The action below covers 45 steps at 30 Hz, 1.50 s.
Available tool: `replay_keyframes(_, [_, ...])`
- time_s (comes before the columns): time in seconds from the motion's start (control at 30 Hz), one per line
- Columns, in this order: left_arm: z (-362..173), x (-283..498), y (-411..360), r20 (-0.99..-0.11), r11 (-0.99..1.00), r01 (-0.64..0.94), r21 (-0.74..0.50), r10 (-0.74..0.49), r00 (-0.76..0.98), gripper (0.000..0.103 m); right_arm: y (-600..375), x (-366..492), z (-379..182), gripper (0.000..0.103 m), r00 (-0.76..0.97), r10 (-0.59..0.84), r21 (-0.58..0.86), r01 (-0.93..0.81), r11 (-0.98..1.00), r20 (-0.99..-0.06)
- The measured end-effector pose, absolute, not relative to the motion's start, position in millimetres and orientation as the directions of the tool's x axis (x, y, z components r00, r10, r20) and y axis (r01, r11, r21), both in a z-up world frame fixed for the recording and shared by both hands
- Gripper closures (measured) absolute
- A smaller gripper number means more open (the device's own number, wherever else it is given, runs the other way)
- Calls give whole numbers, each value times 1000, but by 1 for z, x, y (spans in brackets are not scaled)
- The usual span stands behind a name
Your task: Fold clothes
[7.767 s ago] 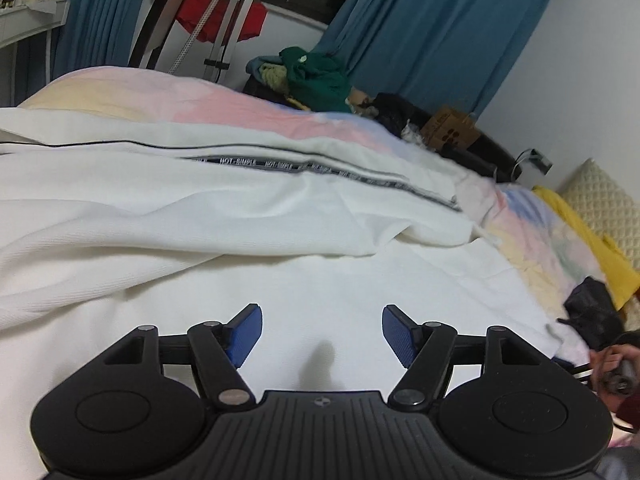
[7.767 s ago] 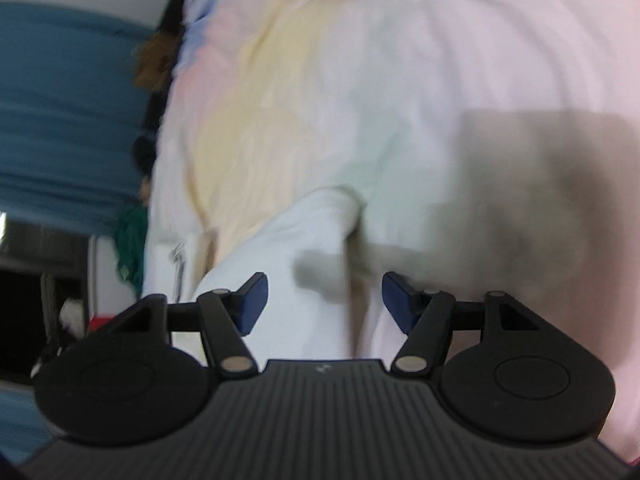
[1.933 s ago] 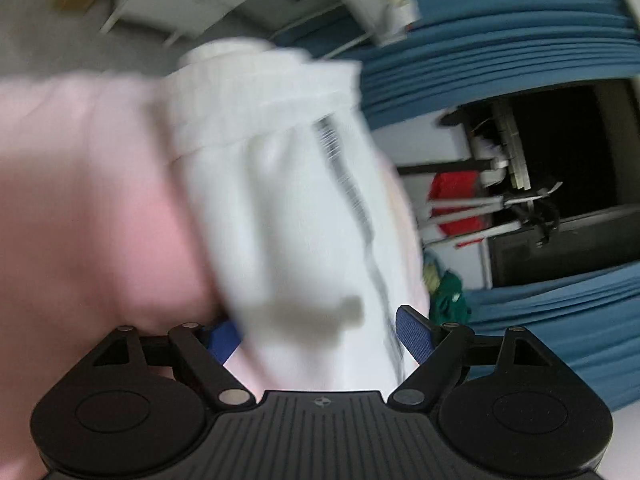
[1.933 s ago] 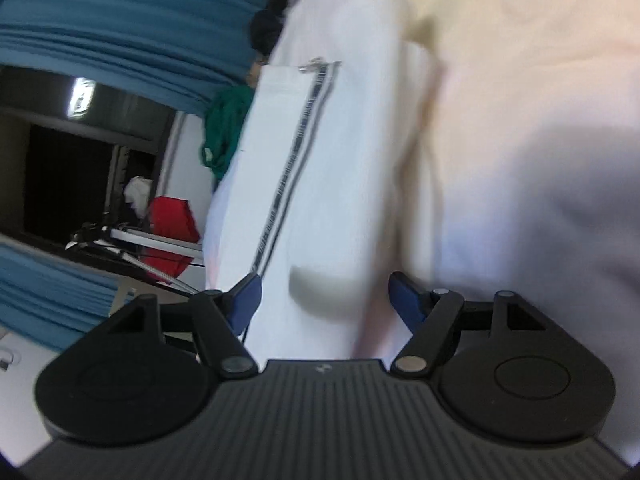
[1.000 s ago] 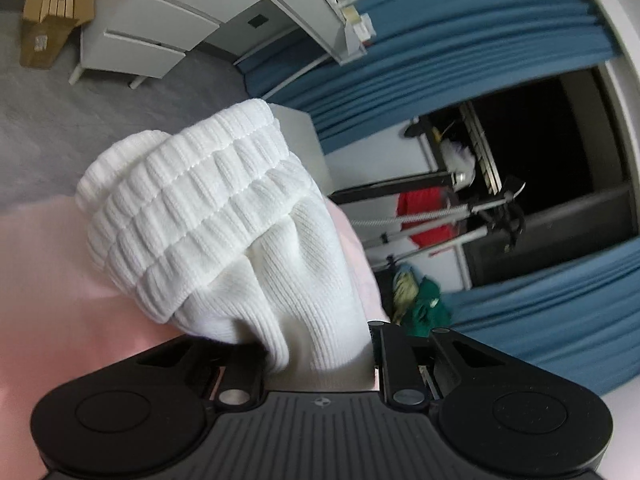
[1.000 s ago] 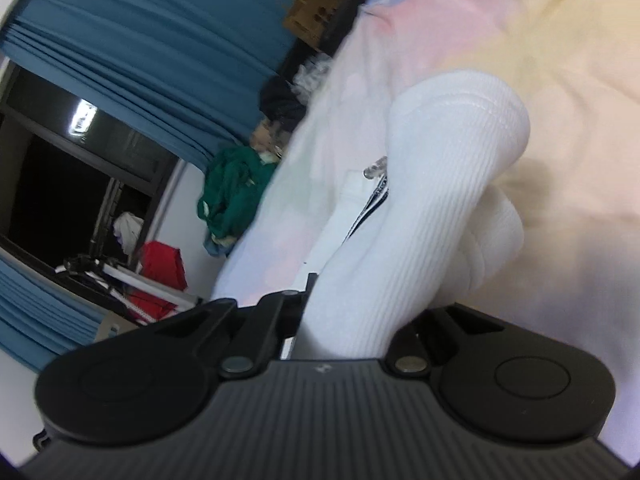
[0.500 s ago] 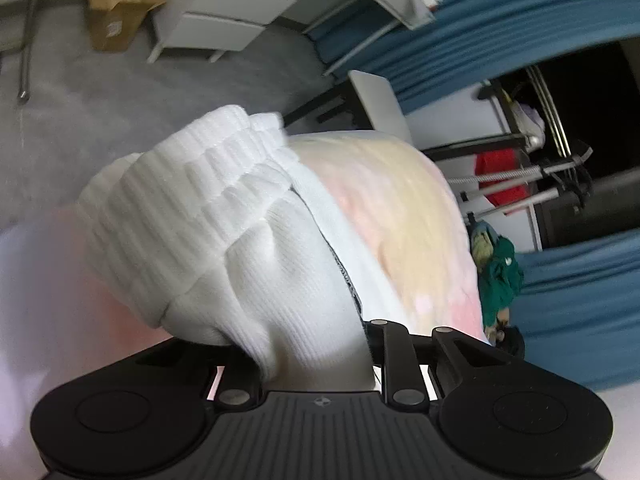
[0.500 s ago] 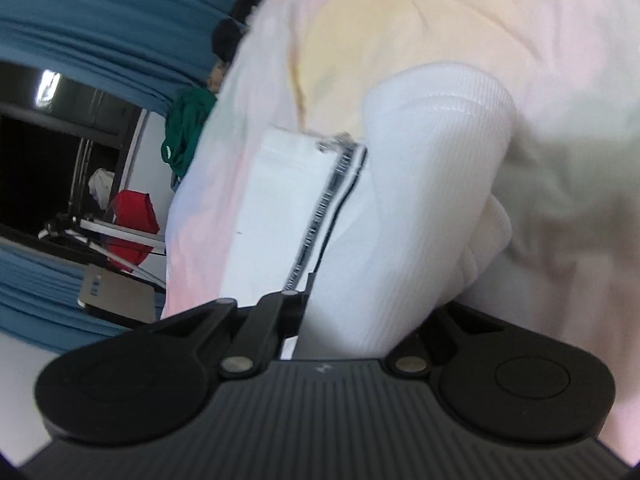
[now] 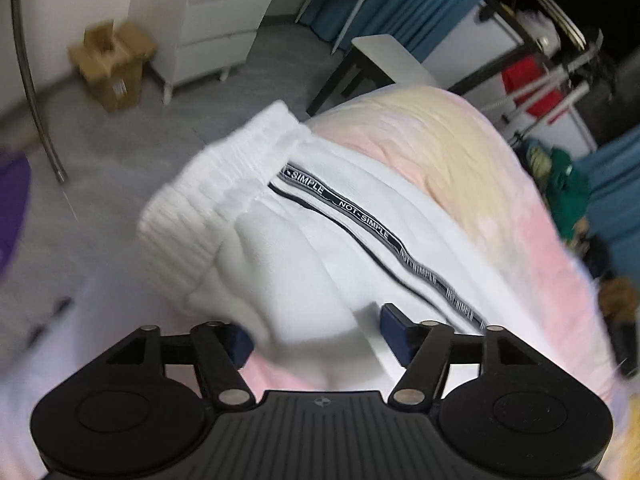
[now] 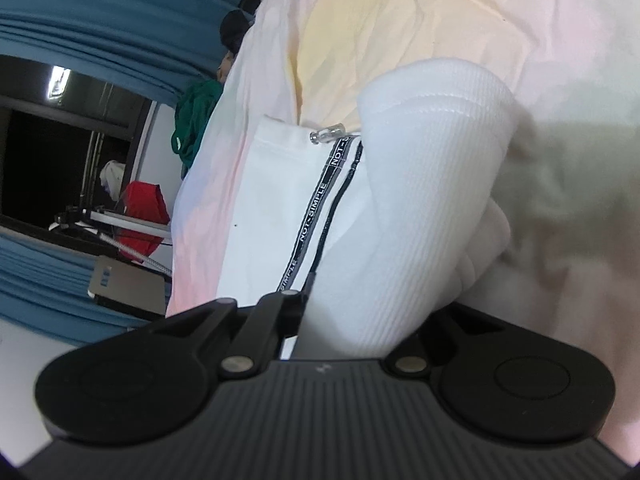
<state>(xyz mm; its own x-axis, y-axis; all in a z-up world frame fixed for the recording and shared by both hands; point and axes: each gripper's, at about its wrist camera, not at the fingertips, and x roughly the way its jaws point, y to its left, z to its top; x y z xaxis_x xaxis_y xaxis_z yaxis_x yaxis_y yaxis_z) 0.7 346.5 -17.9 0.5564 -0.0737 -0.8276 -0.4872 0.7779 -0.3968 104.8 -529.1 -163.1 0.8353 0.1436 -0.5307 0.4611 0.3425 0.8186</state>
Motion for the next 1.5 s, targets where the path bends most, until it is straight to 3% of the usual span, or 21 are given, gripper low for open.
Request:
replay_keyframes(0.23, [45,-4,294,-779,893,-367,-263,28,627,24,-532,101,-166,92,842,152,833,455,314,-517])
replay_keyframes(0.5, [64,42,182,-676,953,-153,-262,-68,734,24,-535,97,-162,92,863,156,857,423,294,-480])
replay_keyframes(0.73, [27,98,91,-650,955,-16,-295,-188,737,23,-534,92,-152,92,896,126,877,376,300,-427])
replay_keyframes(0.9, [-19,124,55,-656,971,-5,-240,-158,738,24,-532,94,-154,91,896,113,870,376,319,-428])
replay_keyframes(1.03, [-59,134,45,-683,983,6,-186,-134,718,24,-538,93,-168,89,897,141,897,385,217,-419])
replay_keyframes(1.17, [-71,133,39,-681,992,36,-118,-108,724,21,-540,100,-178,79,881,149,883,411,227,-449])
replay_keyframes(1.4, [-75,130,31,-676,995,41,-90,-91,731,16,-541,104,-179,81,884,94,868,421,262,-457])
replay_keyframes(1.5, [-76,129,29,-678,996,42,-75,-82,731,16,-539,103,-170,88,892,69,863,410,295,-447])
